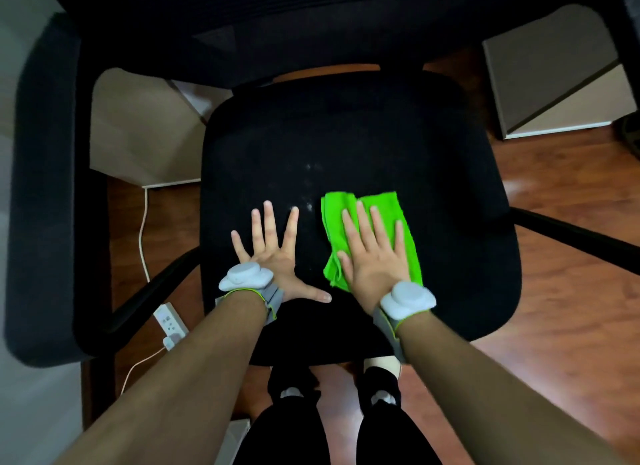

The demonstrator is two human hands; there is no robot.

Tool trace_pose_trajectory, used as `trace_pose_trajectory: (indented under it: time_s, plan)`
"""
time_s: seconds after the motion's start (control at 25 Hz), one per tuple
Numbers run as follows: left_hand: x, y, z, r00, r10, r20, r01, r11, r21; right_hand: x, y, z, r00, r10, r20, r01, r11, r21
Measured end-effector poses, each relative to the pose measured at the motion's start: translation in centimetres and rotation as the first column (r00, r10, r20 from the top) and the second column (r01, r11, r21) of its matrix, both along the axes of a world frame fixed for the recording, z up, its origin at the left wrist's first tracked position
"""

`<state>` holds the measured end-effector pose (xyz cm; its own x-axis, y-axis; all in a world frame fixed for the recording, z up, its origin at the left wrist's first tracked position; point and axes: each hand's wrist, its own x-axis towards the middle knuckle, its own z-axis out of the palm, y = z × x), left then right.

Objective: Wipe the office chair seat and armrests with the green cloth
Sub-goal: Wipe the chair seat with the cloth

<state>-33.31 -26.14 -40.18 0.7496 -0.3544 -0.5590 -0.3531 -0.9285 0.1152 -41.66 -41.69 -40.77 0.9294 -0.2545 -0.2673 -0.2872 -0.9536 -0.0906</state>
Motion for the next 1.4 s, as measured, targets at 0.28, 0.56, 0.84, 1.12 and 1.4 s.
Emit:
trace_pose_trajectory:
  time_s: [0.28, 0.56, 0.84, 1.12, 1.4]
  plan:
    - [-0.1, 0.3, -0.5, 0.999, -0.008, 0.039, 0.009, 1.0, -0.024, 5.4, -1.8, -1.1, 0.998, -0.055, 0.014, 0.055, 0.998, 0.035]
    - [-0.1, 0.2, -0.4, 0.999, 0.007, 0.033, -0.006, 1.0, -0.023, -3.3, 0.5, 0.9, 1.0, 0.018, 0.004, -0.018, 1.0, -0.023]
    - [-0.2, 0.3, -0.7, 0.998, -0.002, 0.059, 0.003, 1.0, -0.015, 5.6, -1.7, -0.4, 0.998, -0.066, -0.015, 0.067, 0.997, 0.037]
    - [-0.1, 0.3, -0.6, 1.0, 0.005, 0.027, -0.004, 1.0, -0.011, 0.5, -2.7, 0.8, 0.999, 0.009, -0.037, -0.008, 1.0, 0.026]
    - [-0.1, 0.3, -0.3, 1.0, -0.003, -0.004, 0.003, 1.0, 0.0, 1.7, -4.8, 1.0, 0.99, -0.124, -0.066, 0.126, 0.991, 0.032]
